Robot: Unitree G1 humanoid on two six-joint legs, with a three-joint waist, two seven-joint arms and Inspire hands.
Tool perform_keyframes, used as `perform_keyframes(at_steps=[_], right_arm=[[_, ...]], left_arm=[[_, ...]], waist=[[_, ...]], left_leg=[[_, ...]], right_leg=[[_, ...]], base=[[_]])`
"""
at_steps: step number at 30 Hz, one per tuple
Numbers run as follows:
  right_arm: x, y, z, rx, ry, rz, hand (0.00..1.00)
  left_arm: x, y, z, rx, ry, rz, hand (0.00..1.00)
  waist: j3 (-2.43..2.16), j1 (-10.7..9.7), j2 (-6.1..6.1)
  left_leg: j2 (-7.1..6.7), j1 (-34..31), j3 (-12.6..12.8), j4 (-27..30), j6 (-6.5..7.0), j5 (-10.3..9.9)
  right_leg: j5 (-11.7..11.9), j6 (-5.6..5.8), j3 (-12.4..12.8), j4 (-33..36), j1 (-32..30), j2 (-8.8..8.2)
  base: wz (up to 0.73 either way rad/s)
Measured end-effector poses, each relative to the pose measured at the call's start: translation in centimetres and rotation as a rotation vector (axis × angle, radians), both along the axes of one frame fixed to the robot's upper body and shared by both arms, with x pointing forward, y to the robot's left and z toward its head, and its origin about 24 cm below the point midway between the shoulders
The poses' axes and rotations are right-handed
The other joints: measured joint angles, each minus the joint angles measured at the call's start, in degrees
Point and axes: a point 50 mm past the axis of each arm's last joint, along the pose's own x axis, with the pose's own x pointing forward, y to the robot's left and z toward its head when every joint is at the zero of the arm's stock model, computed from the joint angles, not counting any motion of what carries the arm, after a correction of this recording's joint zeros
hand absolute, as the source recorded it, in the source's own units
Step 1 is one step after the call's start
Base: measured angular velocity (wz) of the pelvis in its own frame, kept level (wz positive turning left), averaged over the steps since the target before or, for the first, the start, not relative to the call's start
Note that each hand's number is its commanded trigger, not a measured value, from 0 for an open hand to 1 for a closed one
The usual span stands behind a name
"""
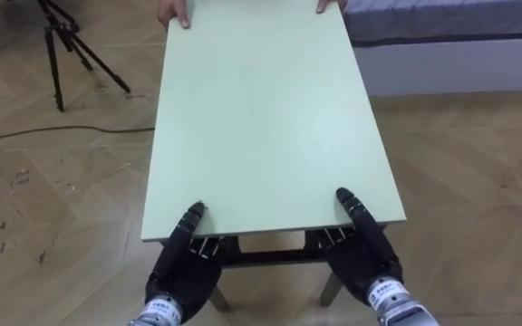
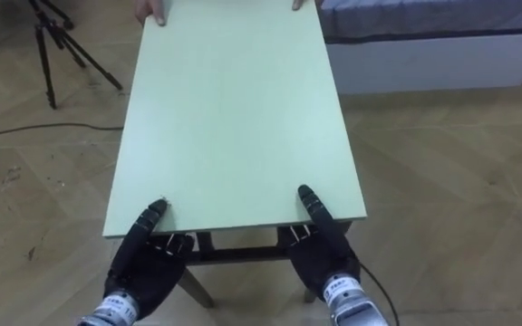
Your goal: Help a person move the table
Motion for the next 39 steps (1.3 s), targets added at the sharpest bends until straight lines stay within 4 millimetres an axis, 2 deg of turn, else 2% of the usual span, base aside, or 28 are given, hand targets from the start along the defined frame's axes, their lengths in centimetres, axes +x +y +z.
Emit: perform_keyframes(at_steps=[17, 19, 21, 25, 26, 29, 31, 32, 33, 34, 35, 36, 37, 38, 39], right_arm=[[-2.0, -0.4, -0.8, 0.007, -0.029, -0.045, 1.00], [-2.5, -0.3, -1.0, 0.021, -0.032, -0.042, 1.00], [-2.9, 0.0, -1.1, 0.043, -0.033, -0.042, 1.00], [-3.3, 0.3, -1.2, 0.053, -0.038, -0.041, 1.00], [-3.6, 0.3, -1.4, 0.055, -0.029, -0.044, 1.00], [-4.0, 0.5, -1.5, 0.058, -0.035, -0.045, 1.00], [-4.1, 0.5, -1.5, 0.057, -0.052, -0.047, 1.00], [-4.1, 0.5, -1.5, 0.056, -0.060, -0.043, 1.00], [-4.2, 0.7, -1.6, 0.056, -0.056, -0.034, 1.00], [-4.2, 0.8, -1.6, 0.055, -0.054, -0.029, 1.00], [-4.2, 0.8, -1.6, 0.054, -0.059, -0.027, 1.00], [-4.1, 0.8, -1.3, 0.056, -0.075, -0.031, 1.00], [-4.0, 0.7, -1.2, 0.058, -0.081, -0.034, 1.00], [-3.8, 0.5, -1.1, 0.059, -0.094, -0.045, 1.00], [-3.6, 0.2, -0.8, 0.057, -0.112, -0.060, 1.00]], left_arm=[[-0.6, -0.8, -0.1, 0.040, -0.022, -0.023, 1.00], [-0.9, -0.6, -0.1, 0.045, -0.029, -0.025, 1.00], [-1.0, -0.2, 0.0, 0.064, -0.045, -0.025, 1.00], [-1.6, -0.1, 0.2, 0.082, -0.055, -0.022, 1.00], [-1.8, -0.1, 0.1, 0.090, -0.050, -0.025, 1.00], [-2.2, 0.1, 0.0, 0.090, -0.056, -0.023, 1.00], [-2.3, 0.1, 0.0, 0.088, -0.071, -0.030, 1.00], [-2.3, 0.3, 0.0, 0.088, -0.080, -0.032, 1.00], [-2.7, 0.4, -0.1, 0.088, -0.076, -0.025, 1.00], [-3.0, 0.5, -0.2, 0.087, -0.075, -0.020, 1.00], [-3.2, 0.4, -0.2, 0.083, -0.079, -0.016, 1.00], [-3.0, 0.4, 0.1, 0.082, -0.099, -0.019, 1.00], [-2.8, 0.4, 0.2, 0.083, -0.107, -0.022, 1.00], [-2.4, 0.1, 0.4, 0.080, -0.121, -0.032, 1.00], [-1.8, -0.3, 0.7, 0.075, -0.139, -0.047, 1.00]], waist=[[0.08, 0.16, -0.22], [0.18, 0.10, -0.53], [0.36, 0.25, -1.55], [0.39, 0.28, -1.72], [0.39, 0.19, -1.75], [0.43, 1.61, -1.95], [0.34, 1.64, -1.97], [0.35, 1.84, -2.08], [0.24, 2.05, -1.73], [0.05, 1.97, -1.38], [-0.14, 1.66, -0.61], [-0.17, 1.06, -0.56], [-0.16, 0.76, -0.55], [-0.10, -0.01, -0.29], [0.30, -0.21, 0.43]], left_leg=[[0.39, -1.85, -0.21, 1.55, 0.00, 0.00], [0.59, -2.04, -0.36, 1.65, -0.01, 0.00], [1.10, -3.46, -0.46, 3.62, -0.01, -0.21], [3.51, -6.74, -1.25, 10.47, -0.91, -2.95], [4.32, -7.25, -1.32, 12.36, -1.51, -3.58], [5.28, -9.22, -2.17, 16.27, -1.93, -3.80], [4.99, -10.62, -6.37, 16.75, -4.24, -3.94], [5.24, -11.38, -9.48, 18.25, -6.22, -4.60], [7.83, -11.51, -9.78, 24.00, -6.52, -4.88], [9.66, -11.10, -10.09, 26.84, -6.88, -4.74], [12.88, -10.00, -11.73, 31.27, -7.23, -4.42], [14.71, -8.40, -13.19, 32.39, -7.36, -3.43], [15.23, -7.54, -13.87, 31.69, -7.30, -2.59], [16.18, -5.18, -14.75, 29.03, -7.38, -0.46], [16.39, -2.86, -15.40, 26.32, -8.16, 0.81]], right_leg=[[-0.14, 0.11, -1.82, -1.07, 0.11, -0.19], [-0.23, -0.04, -1.99, -1.00, 0.07, -0.27], [-0.27, -0.42, -2.25, -0.89, -0.46, -0.19], [-0.46, -1.39, -2.83, -0.08, -1.06, 1.11], [-0.65, -1.69, -3.27, 0.27, -0.88, 1.57], [-1.39, -2.91, -3.11, 1.29, -1.87, 2.20], [-1.51, -3.81, -2.99, 1.16, -3.27, 2.57], [-1.27, -4.67, -3.52, 1.12, -4.45, 2.85], [-1.31, -5.48, -4.97, 1.30, -4.38, 3.58], [-1.39, -5.83, -5.96, 1.32, -4.25, 4.18], [-1.55, -6.43, -7.65, 1.58, -4.29, 5.08], [-1.75, -6.74, -9.20, 2.80, -5.42, 5.06], [-1.81, -6.84, -9.88, 3.46, -6.15, 4.83], [-1.82, -6.86, -11.10, 4.43, -7.43, 4.44], [-1.67, -6.74, -12.21, 5.44, -8.70, 4.04]], base=[[0.04], [0.06], [0.07], [0.00], [-0.06], [-0.14], [-0.07], [-0.24], [-0.30], [-0.23], [0.06], [0.23], [0.44], [0.49], [0.46]])
